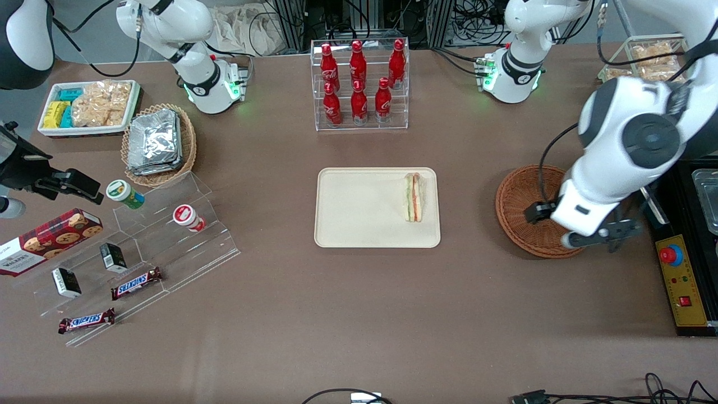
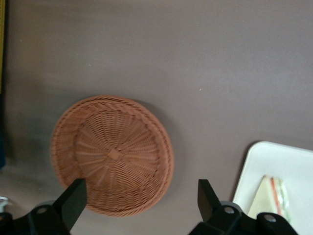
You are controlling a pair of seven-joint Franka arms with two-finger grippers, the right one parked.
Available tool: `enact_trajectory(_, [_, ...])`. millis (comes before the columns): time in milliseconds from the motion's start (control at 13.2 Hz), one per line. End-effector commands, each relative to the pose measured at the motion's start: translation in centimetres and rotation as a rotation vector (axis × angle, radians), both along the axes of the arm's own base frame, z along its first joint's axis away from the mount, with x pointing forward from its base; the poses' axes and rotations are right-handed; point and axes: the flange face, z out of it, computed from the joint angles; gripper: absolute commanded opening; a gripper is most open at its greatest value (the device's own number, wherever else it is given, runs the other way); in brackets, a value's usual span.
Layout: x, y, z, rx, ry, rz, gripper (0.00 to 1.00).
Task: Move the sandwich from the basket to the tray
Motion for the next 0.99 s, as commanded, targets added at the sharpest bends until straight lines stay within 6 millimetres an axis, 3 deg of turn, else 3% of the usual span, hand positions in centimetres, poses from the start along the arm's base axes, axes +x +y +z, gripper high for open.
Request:
enact_trajectory(0, [-2.4,3.6,4.4,-0.038,0.022,-0.093,1.0])
enact_trajectory(152, [-4.1,6.5,6.8,-0.078,0.045,-0.149,1.0])
enact_trajectory(303, [-5.7,7.9,9.3,-0.089,0.038,-0.174,1.0])
enact_trajectory(607, [-6.7,6.2,12.4,-0.082,0.022,-0.219,1.0])
enact_trajectory(910, [-7.1,5.2,13.4,-0.083,0.012,-0.235,1.0])
